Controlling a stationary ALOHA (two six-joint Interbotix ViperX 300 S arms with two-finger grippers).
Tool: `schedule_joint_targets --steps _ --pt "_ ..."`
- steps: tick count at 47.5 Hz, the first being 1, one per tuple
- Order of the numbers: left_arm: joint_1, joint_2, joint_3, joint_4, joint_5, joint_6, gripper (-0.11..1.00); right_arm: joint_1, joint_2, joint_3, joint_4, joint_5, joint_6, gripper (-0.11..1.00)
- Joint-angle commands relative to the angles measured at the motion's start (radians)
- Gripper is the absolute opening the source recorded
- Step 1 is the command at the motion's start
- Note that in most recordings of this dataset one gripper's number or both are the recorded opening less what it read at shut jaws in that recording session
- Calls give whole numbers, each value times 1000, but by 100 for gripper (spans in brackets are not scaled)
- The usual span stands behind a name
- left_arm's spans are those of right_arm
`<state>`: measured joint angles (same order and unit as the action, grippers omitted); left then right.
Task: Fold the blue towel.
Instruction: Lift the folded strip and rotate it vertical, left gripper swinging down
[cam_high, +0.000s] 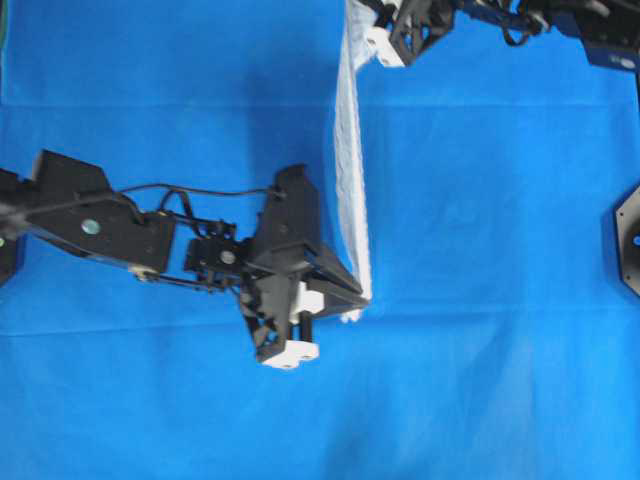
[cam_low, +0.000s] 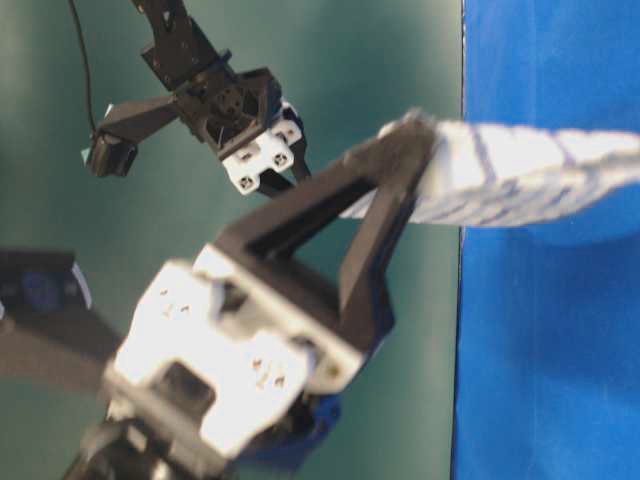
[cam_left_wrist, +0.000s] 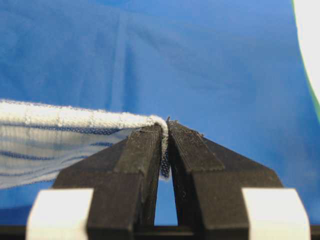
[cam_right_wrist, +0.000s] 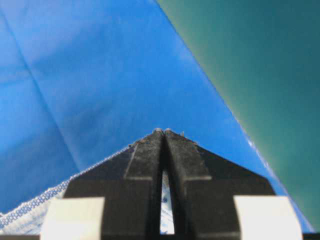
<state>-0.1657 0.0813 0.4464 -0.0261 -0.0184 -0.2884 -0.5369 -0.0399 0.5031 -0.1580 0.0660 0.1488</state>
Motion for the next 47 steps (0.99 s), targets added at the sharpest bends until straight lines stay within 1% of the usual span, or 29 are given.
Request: schedule_joint_targets --steps 1,8,12,16,20,23,26,35,43,47 --pt "-28 20 -75 2 -9 8 2 -25 -51 8 -6 0 -3 2" --pt "-21 97 -160 2 -11 38 2 -29 -80 52 -8 14 -3 2" --pt "-18 130 -195 2 -14 61 2 -28 -86 60 -8 34 -3 2" --pt "-17 152 -212 2 -15 71 2 -28 -86 57 -8 49 -3 2" --pt "-14 156 -202 2 -14 71 2 -28 -77 51 -8 48 -3 2" --pt "-14 149 -179 2 -14 71 2 -23 -64 41 -8 48 -3 2" --pt "-14 129 -137 2 -17 71 2 -18 -38 17 -8 46 -3 2" --pt "-21 58 21 -3 -51 44 2 8 67 -69 -8 43 -3 2" --pt "-29 14 124 -3 -67 -6 2 21 141 -152 -8 49 -6 2" --pt "-32 2 149 -5 -67 -26 2 21 156 -175 -8 49 -6 2"
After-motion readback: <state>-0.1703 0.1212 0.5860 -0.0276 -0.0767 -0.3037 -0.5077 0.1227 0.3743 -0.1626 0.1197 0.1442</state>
